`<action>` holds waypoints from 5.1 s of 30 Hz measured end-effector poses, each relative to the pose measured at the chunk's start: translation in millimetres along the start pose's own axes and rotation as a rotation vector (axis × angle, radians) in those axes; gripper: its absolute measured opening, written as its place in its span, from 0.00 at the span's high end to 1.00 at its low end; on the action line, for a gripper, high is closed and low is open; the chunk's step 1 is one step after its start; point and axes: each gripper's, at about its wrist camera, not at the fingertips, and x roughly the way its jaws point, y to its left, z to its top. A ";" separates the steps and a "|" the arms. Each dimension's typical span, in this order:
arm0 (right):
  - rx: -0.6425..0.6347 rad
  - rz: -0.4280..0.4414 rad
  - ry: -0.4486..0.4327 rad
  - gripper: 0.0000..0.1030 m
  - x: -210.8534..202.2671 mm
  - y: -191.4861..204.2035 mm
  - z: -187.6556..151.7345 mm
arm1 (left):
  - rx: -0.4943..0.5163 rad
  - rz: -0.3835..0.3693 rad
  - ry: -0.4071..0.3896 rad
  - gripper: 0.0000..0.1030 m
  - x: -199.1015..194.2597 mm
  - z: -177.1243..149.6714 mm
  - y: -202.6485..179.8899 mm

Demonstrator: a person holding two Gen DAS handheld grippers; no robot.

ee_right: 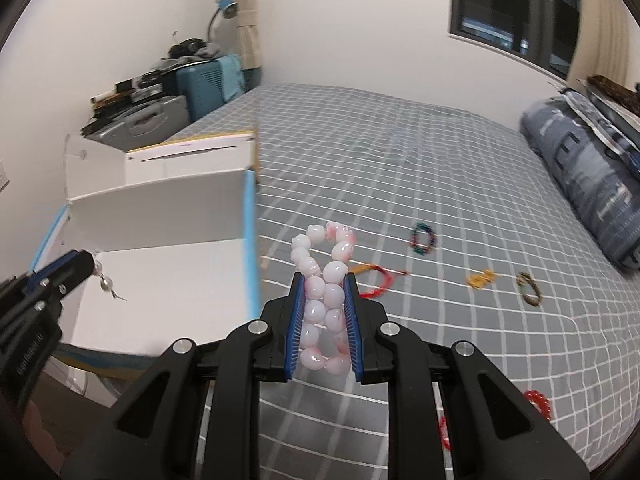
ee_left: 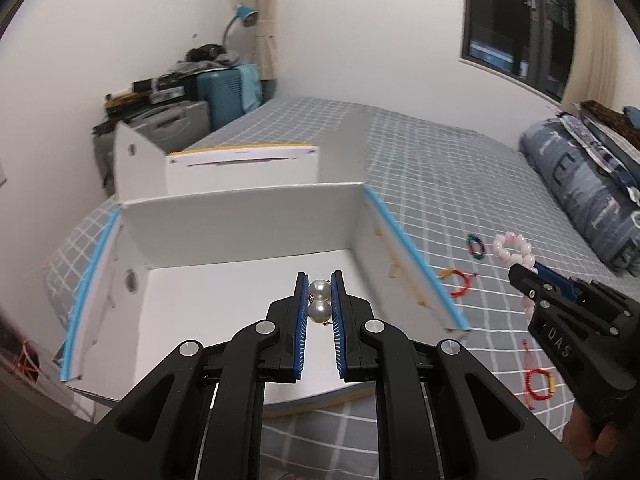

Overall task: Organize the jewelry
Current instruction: 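Carry the pearl earring and pink bracelet with both tools over the white box, then open both tools to drop the earring and pink bracelet into the box, then move both tools back over the remaining bracelets on the bed, then grasp the red cord bracelet with the left tool while the right tool grasps the red bead bracelet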

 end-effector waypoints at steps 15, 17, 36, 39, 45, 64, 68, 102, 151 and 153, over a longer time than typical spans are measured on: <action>-0.108 0.092 0.137 0.82 68.3 103.0 21.4 | -0.087 0.126 0.122 0.89 49.0 5.2 81.6; -0.128 0.092 0.154 0.82 79.1 114.3 22.9 | -0.093 0.138 0.149 0.89 58.6 2.8 88.9; -0.087 0.107 0.322 0.82 124.7 125.8 19.2 | -0.121 0.163 0.256 0.89 90.5 -9.3 106.8; -0.087 0.114 0.327 0.80 125.3 127.0 19.5 | -0.122 0.167 0.263 0.89 91.8 -9.9 105.7; -0.095 0.133 0.291 0.54 116.8 127.8 20.8 | -0.122 0.157 0.257 0.74 87.1 -8.8 106.0; -0.064 0.108 0.090 0.11 41.9 95.1 37.8 | -0.098 0.170 0.102 0.07 31.2 2.8 96.2; -0.050 0.096 0.065 0.09 25.6 77.3 36.8 | -0.076 0.154 0.083 0.05 20.5 4.1 82.0; 0.252 -0.203 0.167 0.09 -29.1 -220.4 -76.6 | 0.257 -0.204 0.184 0.06 24.7 -55.8 -179.7; 0.382 -0.165 0.446 0.87 32.3 -305.6 -176.5 | 0.346 -0.273 0.428 0.78 102.0 -135.5 -281.6; 0.387 -0.169 0.445 0.87 31.1 -305.2 -175.7 | 0.348 -0.269 0.425 0.86 100.7 -133.2 -280.6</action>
